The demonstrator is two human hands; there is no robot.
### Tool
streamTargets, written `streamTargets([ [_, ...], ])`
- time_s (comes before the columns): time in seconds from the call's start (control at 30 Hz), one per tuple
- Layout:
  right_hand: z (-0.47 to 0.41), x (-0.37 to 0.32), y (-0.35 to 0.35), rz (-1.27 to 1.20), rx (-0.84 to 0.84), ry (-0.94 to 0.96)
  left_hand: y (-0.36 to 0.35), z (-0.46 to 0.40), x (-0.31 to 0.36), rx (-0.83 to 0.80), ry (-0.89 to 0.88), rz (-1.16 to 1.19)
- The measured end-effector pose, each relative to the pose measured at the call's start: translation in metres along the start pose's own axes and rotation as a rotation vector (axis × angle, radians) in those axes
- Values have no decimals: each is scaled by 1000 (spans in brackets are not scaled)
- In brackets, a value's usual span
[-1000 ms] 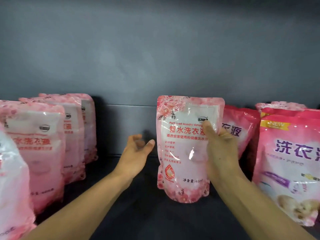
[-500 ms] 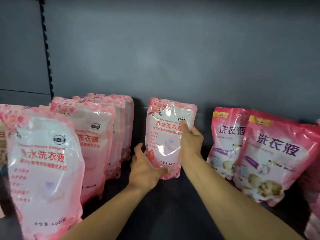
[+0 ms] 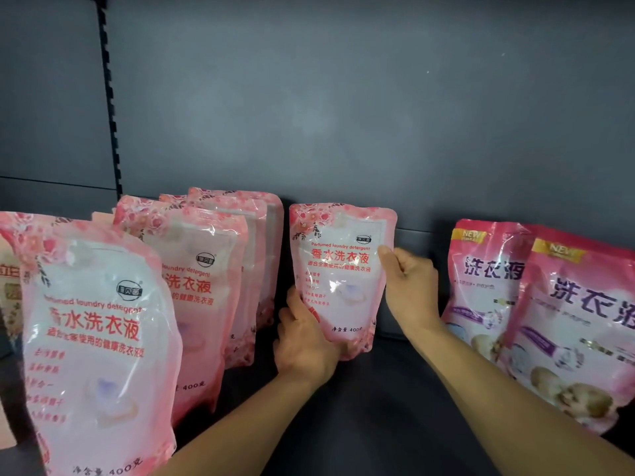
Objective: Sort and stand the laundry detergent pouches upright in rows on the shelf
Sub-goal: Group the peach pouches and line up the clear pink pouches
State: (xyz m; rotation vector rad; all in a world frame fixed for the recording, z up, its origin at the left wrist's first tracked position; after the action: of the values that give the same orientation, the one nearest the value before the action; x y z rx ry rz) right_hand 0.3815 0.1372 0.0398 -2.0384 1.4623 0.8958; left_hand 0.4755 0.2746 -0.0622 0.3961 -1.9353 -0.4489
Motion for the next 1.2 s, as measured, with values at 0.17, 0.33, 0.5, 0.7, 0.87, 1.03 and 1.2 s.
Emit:
streamTargets([
  [0.17, -3, 10, -3, 63, 94, -5, -6, -7, -4, -27, -1, -26],
  [0.33, -3, 11, -5, 71, 132, -10, -7, -6, -2, -20, -24, -3],
  [0.5, -1, 11, -2, 41, 112, -37, -8, -5, -3, -10, -32, -14],
  [0.7, 3, 7, 0, 65, 52, -41, -8, -6, -3, -17, -36, -17],
  [0.87, 4, -3, 1, 144, -3, -19, -6, -4, -2, -26, -43, -25],
  [1.03, 8, -6, 6, 223, -117, -52, 0, 3, 1, -79, -11, -7],
  [1.2, 18, -27, 41, 287, -157, -36, 28, 24, 26, -31, -113, -7],
])
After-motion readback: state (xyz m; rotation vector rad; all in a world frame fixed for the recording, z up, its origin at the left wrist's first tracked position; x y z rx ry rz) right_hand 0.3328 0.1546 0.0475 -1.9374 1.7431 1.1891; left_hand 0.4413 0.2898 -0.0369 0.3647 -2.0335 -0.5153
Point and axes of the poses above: each hand's wrist, its own z-axis away from the middle knuckle, its own y-axis out of the back of the hand, x = y × z, the point moved 8 cm from there along -z, towards the middle knuckle, and after that the axes turned 14 degrees about x, right-handed, at the moved point
